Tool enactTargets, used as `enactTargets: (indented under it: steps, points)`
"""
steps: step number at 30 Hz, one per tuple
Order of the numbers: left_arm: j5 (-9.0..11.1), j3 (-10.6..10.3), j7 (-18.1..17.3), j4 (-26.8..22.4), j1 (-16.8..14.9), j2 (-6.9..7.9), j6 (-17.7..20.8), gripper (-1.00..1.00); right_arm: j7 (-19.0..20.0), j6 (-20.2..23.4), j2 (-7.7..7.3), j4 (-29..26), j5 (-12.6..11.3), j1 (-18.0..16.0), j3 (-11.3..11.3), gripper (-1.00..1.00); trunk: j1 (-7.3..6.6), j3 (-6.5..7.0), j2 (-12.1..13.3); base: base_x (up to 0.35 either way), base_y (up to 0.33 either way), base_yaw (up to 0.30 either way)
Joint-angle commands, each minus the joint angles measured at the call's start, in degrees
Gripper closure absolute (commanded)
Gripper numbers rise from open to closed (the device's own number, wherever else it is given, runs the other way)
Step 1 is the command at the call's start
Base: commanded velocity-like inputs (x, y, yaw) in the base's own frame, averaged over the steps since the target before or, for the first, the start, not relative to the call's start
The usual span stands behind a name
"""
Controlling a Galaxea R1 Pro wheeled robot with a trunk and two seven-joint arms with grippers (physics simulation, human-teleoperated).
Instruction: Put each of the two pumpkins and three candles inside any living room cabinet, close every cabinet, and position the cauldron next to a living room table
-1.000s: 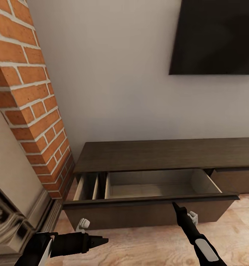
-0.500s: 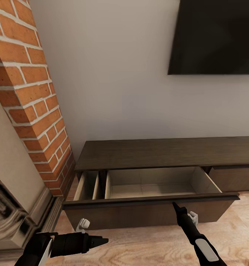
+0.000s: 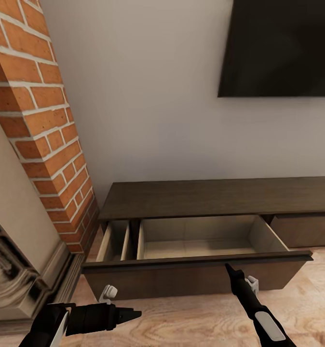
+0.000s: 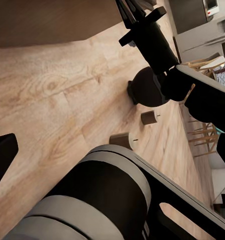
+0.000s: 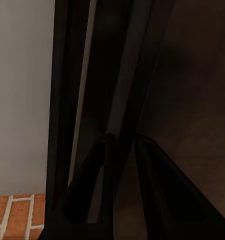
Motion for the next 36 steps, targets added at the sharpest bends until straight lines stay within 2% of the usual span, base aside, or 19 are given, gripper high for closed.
enactTargets:
  steps: [1, 36]
  points:
    - [0.2, 0.0, -0.1, 0.0, 0.0, 0.01, 0.5, -1.0, 1.5, 0.9, 0.06, 0.0, -0.4, 0.0, 1.3, 1.0, -0.02, -0.04, 0.0, -0.017, 0.0, 0.0]
    - [0.3, 0.0, -0.1, 0.0, 0.0, 0.01, 0.5, -1.0, 1.5, 0.9, 0.06, 0.0, -0.4, 0.0, 1.3, 1.0, -0.02, -0.04, 0.0, -0.041, 0.0, 0.0]
